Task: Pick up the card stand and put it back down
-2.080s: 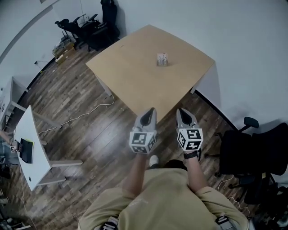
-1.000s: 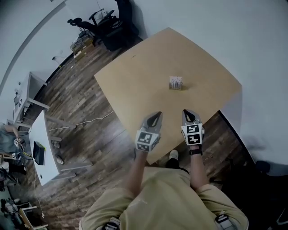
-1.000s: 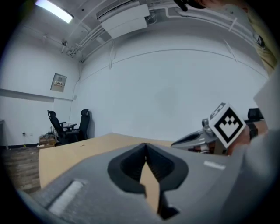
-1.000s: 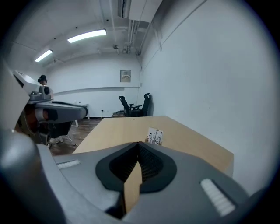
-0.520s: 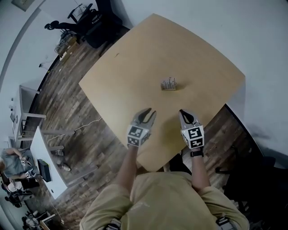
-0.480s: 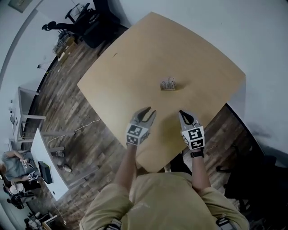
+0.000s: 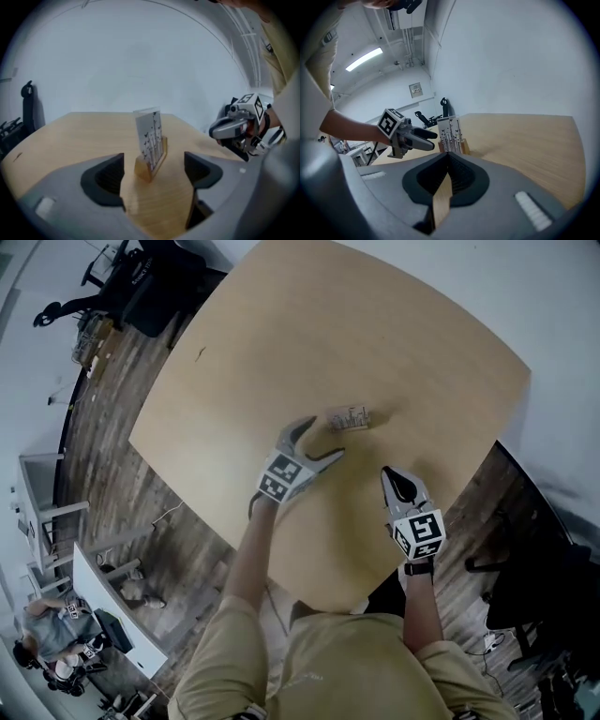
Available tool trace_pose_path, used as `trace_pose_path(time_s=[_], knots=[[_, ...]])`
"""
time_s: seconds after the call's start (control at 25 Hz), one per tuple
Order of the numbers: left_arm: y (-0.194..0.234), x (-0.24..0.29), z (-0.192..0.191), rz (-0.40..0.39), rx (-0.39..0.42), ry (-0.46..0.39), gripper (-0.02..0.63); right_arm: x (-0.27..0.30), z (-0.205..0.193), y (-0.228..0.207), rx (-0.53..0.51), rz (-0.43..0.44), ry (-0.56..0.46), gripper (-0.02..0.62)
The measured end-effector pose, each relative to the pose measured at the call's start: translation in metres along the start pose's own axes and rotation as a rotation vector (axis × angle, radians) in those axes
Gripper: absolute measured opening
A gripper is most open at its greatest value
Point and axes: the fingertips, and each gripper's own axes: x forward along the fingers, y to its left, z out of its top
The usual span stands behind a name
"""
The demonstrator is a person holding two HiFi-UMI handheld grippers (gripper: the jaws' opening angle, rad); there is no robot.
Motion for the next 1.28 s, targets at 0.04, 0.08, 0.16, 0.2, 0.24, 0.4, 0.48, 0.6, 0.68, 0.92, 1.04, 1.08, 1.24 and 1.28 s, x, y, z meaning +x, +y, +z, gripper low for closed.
trace_pose_path(time_s=[0.04,0.08,0.16,0.2,0.24,0.4,0.48,0.6,0.68,0.92,1.04,1.08,1.24,1.28], knots=[[0.005,0.008,0.0,-0.021,0.007,0.005,0.393,0.004,0.002,-0.002,0.005,-0.006,-0.004,0.003],[0.009,0.016,0.002,-0.043,0.014,0.004,0.393,0.008,0.006,-0.003,0.007,-0.01,-0.008,0.003],[0.014,0.034,0.006,-0.085,0.047,0.004,0.391,0.017,0.015,-0.007,-0.005,-0.012,-0.018,0.003],[0.015,0.043,0.006,-0.102,0.069,0.013,0.39,0.021,0.018,-0.009,-0.017,-0.013,-0.021,0.003],[0.016,0.052,0.005,-0.117,0.09,0.024,0.383,0.025,0.02,-0.011,-0.029,-0.014,-0.02,0.003],[0.011,0.078,-0.002,-0.155,0.155,0.063,0.263,0.032,0.021,-0.017,-0.039,-0.026,-0.019,0.003],[0.01,0.082,-0.003,-0.16,0.174,0.07,0.165,0.033,0.021,-0.016,-0.033,-0.035,-0.019,0.003],[0.007,0.081,-0.007,-0.161,0.17,0.082,0.111,0.03,0.02,-0.01,-0.023,-0.041,-0.012,0.003],[0.005,0.079,-0.011,-0.159,0.167,0.099,0.104,0.028,0.022,-0.005,-0.023,-0.04,-0.012,0.003],[-0.012,0.054,-0.005,-0.112,0.099,0.104,0.098,0.009,0.046,0.005,-0.053,-0.027,-0.053,0.003],[-0.031,0.029,0.01,-0.064,0.038,0.066,0.098,-0.009,0.062,0.012,-0.073,-0.017,-0.087,0.003],[-0.039,0.019,0.015,-0.048,0.021,0.051,0.098,-0.016,0.067,0.016,-0.078,-0.013,-0.1,0.003],[-0.082,-0.023,0.039,0.026,-0.009,0.007,0.098,-0.056,0.088,0.036,-0.1,0.012,-0.143,0.003],[-0.093,-0.034,0.046,0.049,-0.012,-0.003,0.098,-0.068,0.092,0.042,-0.105,0.02,-0.154,0.003]])
